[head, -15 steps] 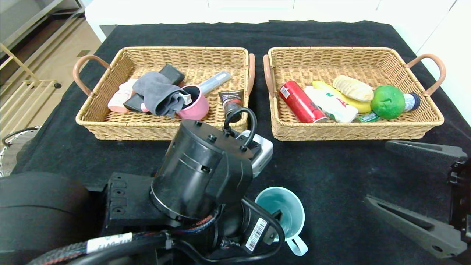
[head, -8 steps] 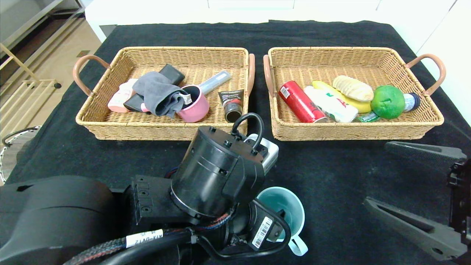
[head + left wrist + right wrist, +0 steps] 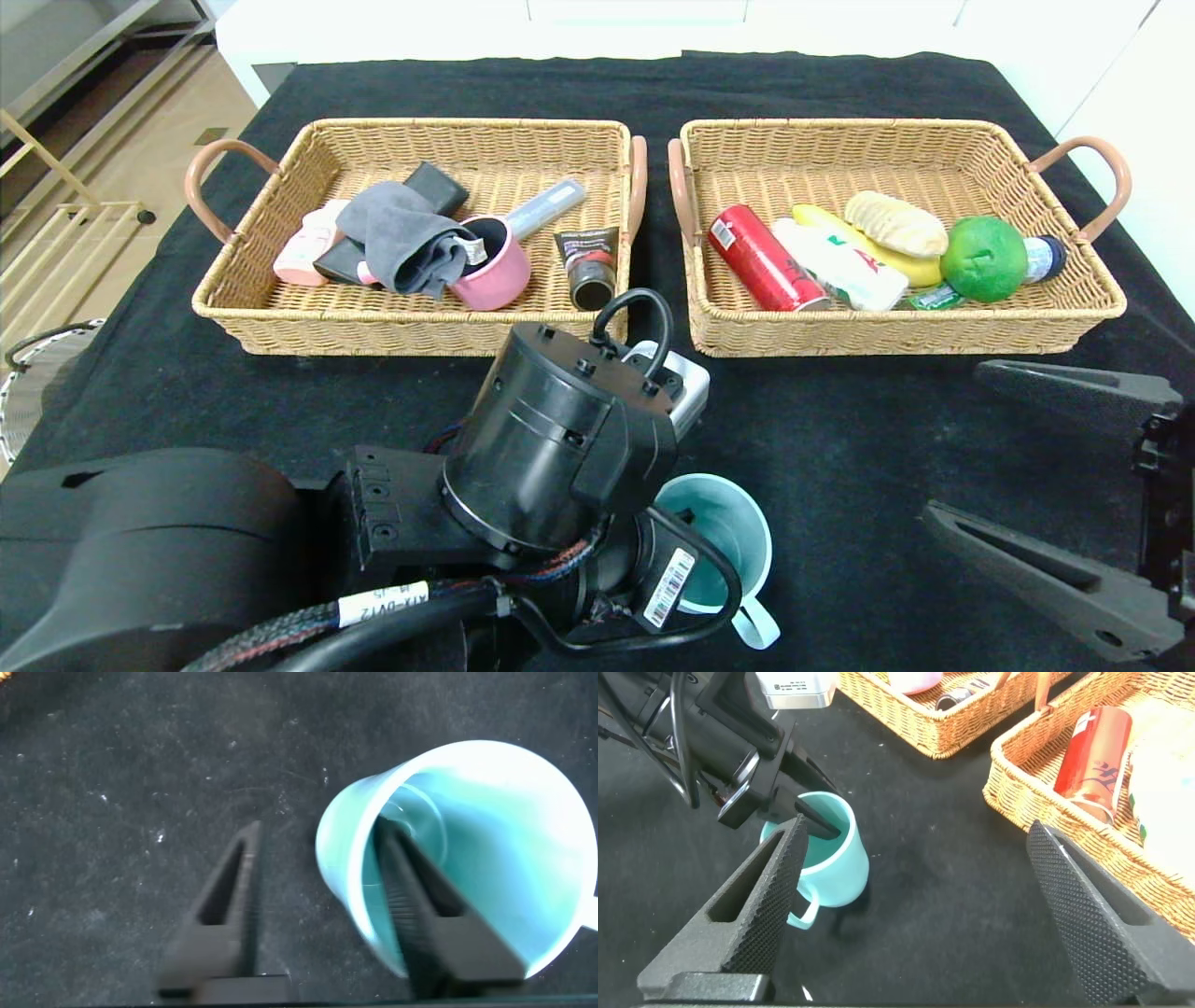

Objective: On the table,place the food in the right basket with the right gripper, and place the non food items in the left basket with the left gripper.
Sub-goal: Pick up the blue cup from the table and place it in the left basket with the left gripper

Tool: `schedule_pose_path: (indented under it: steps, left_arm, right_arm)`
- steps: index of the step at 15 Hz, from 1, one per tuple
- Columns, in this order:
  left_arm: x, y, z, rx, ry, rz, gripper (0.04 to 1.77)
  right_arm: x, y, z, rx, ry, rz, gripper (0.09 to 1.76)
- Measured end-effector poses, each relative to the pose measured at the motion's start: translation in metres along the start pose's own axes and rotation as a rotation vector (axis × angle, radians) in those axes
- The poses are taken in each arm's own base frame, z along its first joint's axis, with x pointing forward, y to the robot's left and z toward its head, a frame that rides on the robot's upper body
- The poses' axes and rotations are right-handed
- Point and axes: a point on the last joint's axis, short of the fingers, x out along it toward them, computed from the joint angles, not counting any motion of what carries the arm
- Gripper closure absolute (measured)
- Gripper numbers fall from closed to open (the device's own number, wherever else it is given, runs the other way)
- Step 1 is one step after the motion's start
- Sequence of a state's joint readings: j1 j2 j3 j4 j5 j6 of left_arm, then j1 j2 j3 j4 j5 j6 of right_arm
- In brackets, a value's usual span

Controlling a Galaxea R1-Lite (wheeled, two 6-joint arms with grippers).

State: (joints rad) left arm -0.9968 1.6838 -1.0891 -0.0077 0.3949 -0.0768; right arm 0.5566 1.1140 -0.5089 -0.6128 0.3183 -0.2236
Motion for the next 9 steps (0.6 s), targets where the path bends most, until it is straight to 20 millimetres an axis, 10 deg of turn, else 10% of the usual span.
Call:
schedule_pose_path:
  steps: [2,9]
  left_arm:
    - [-0.0004,-0.0008,0.0007,-0.001,-0.005,-0.005,1.61]
    - [0.0004,0.0003,-0.0012,-0.009,0.003,0.001,1.59]
  right_arm:
    - [0.0002,0.0000,-0.0003,0.001,0.002,0.000,0.14]
    - [0.0010,0.0000,-0.0012,0.003,0.007,0.002,0.14]
